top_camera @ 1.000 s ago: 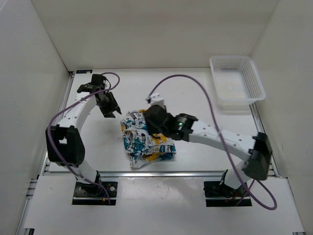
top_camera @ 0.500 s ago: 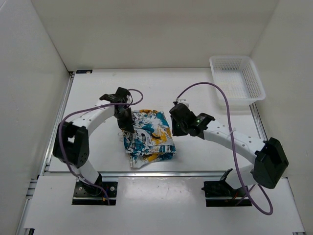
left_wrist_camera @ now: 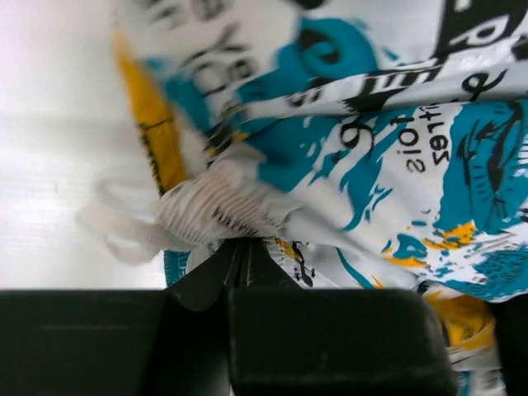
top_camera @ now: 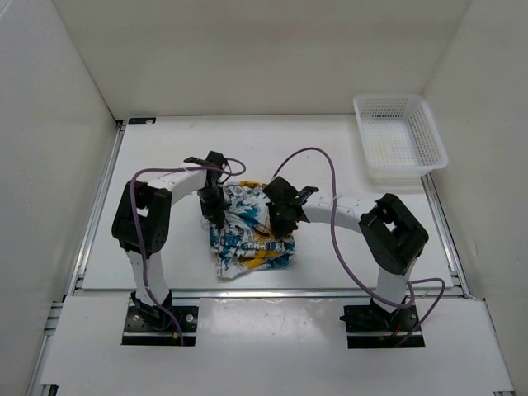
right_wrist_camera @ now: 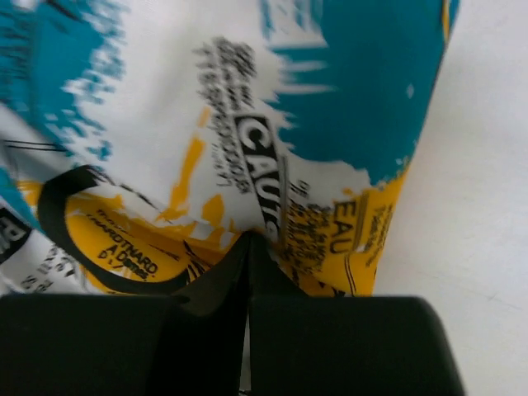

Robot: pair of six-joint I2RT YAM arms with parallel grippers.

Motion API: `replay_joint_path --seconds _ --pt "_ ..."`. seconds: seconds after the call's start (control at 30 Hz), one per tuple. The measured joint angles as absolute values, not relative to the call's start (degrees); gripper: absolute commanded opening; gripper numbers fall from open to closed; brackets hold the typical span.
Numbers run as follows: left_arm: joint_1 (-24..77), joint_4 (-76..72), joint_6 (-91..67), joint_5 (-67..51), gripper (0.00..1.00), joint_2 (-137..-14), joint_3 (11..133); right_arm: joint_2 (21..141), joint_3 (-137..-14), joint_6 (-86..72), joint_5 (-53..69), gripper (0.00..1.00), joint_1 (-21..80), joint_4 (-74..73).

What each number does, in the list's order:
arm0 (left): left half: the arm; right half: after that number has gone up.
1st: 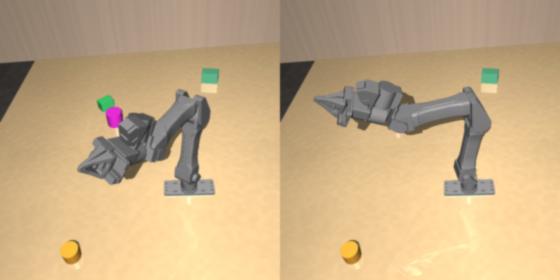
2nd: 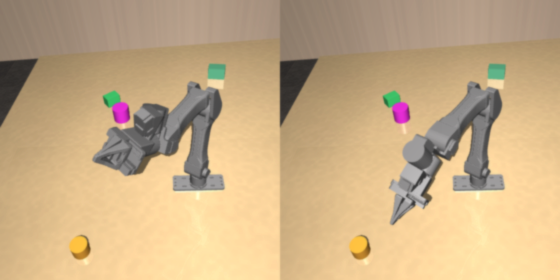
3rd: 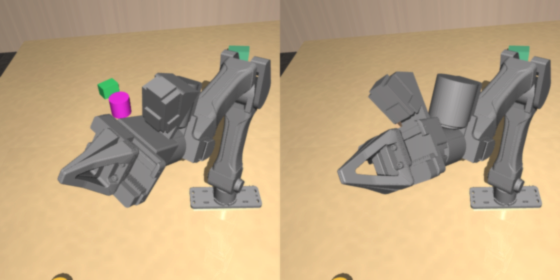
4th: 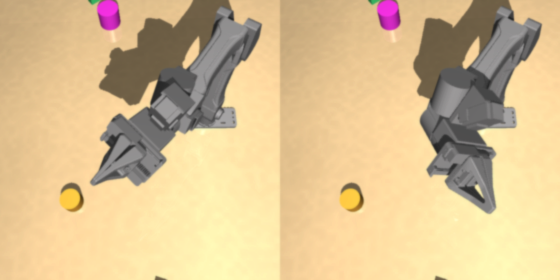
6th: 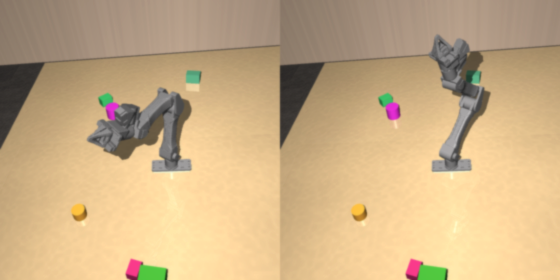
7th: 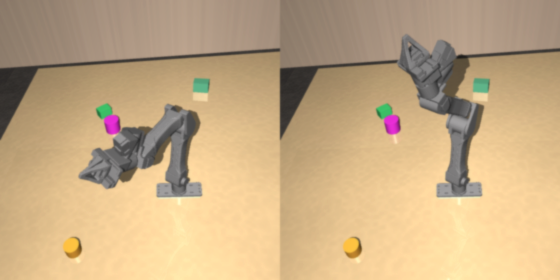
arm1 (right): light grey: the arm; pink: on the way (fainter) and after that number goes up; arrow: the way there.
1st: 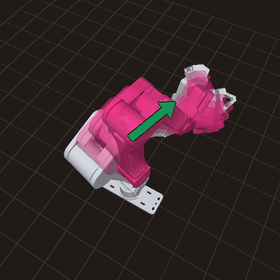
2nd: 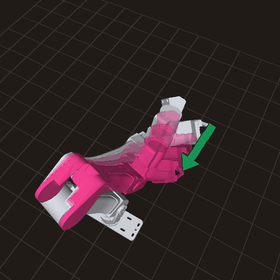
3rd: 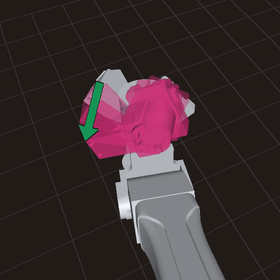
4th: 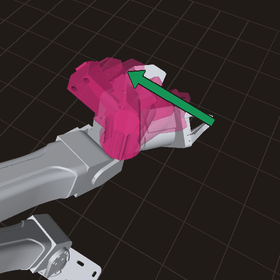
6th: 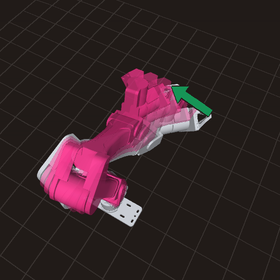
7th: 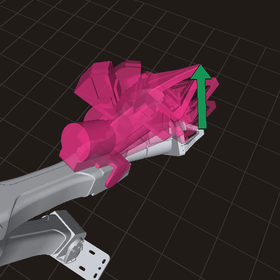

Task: Fold and stack the shorts
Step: Fold the shorts

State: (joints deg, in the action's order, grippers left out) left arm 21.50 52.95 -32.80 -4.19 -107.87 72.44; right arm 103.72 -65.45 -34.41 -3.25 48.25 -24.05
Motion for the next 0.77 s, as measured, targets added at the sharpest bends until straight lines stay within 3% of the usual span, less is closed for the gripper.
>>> replay_joint_path --seconds 0.07,0.17,0.2,0.3,0.33,0.37,0.43,0.77 --pt "21.5 53.3 -32.8 -3.7 0.1 -109.9 76.4 103.8 -67.3 -34.9 -3.7 0.02 47.4 -24.7" --pt "21.3 55.4 -32.3 -2.9 0.1 -112.6 85.6 102.4 -70.8 -35.7 -6.6 0.21 46.3 -27.1" --pt "21.2 56.5 -31.9 -2.7 0.17 -113.3 89.8 101.1 -71.8 -35.9 -7.8 0.44 45.9 -28.2" --pt "20.9 58.9 -30.5 -1.8 0.4 -113.9 101.1 94.7 -74.7 -36.1 -11.4 0.73 43.9 -31.2" --pt "20.8 59.8 -30.0 -1.8 0.59 -113.7 104.6 92.0 -75.4 -36.0 -12.9 0.92 42.8 -32.0" --pt "20.7 60.1 -29.4 -1.8 0.72 -113.0 106.9 89.0 -76.0 -36.0 -14.2 0.97 41.3 -32.8" --pt "20.7 60.8 -28.7 -2.1 0.99 -109.7 108.1 83.2 -76.5 -35.6 -17.1 1.0 37.9 -34.4" --pt "19.3 62.4 -26.4 -1.6 0.99 -74.1 98.7 67.0 -71.1 -32.1 -29.1 1.0 19.3 -44.3"
